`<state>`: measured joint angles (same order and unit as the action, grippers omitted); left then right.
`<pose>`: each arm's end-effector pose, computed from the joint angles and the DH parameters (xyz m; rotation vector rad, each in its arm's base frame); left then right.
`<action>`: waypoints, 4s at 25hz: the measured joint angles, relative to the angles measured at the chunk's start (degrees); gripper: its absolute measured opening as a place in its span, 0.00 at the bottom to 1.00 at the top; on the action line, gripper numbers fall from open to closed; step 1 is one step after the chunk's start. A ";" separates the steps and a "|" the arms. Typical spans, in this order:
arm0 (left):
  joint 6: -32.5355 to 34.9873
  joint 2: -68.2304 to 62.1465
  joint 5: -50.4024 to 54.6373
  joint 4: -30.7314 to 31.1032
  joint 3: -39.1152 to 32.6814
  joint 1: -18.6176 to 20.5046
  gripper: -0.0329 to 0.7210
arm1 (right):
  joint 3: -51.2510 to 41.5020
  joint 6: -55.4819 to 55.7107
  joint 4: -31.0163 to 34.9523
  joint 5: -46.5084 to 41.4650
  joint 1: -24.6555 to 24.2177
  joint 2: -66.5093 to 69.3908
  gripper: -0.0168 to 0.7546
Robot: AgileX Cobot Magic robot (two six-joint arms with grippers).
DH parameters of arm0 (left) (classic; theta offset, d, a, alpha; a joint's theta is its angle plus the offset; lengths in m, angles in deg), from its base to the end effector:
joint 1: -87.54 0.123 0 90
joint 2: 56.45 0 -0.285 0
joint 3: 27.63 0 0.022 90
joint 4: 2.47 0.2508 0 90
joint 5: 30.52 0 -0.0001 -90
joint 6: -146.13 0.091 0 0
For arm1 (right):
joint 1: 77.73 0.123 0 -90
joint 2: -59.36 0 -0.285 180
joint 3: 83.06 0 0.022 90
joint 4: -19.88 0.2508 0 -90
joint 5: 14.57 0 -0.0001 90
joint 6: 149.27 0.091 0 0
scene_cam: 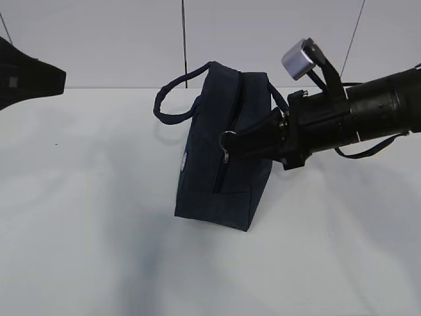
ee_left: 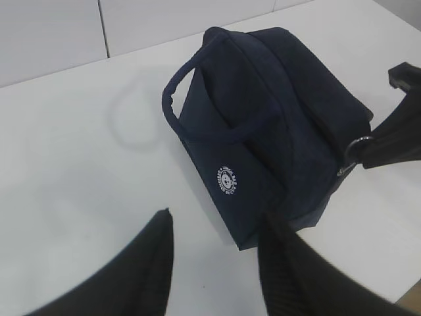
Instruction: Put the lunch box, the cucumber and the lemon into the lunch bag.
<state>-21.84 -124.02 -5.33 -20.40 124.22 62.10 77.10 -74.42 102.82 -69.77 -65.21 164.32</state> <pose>0.1946 -0.1058 0.3384 0.4678 2.0661 -0.4492 0.3055 0.1439 0.2361 -1.1308 1.8048 0.9532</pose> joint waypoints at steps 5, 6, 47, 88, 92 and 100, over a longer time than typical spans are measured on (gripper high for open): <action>0.00 -0.10 0.25 0.00 0.00 0.00 0.45 | 0.97 0.08 0.00 3.79 0.00 -2.39 0.02; 0.00 -0.08 0.55 0.00 0.00 0.00 0.45 | 1.45 0.08 0.17 4.33 0.00 -2.39 0.02; 12.38 -30.88 -26.53 -7.93 0.00 -14.66 0.61 | 3.84 1.85 2.87 7.06 0.00 -2.39 0.02; 12.38 -40.16 -15.32 -8.73 9.17 -14.70 0.04 | 10.40 3.57 4.08 16.93 0.00 -1.70 0.02; 12.38 -38.51 -11.70 -8.38 9.17 -14.70 0.04 | 12.70 3.57 4.04 18.55 0.09 0.72 0.02; 12.38 -34.68 -3.69 -5.95 8.46 -14.70 0.04 | 18.73 3.57 4.37 22.19 0.09 7.04 0.02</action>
<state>-9.45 -158.70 -9.02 -26.35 132.68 47.40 95.83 -70.85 107.19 -47.57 -65.12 171.35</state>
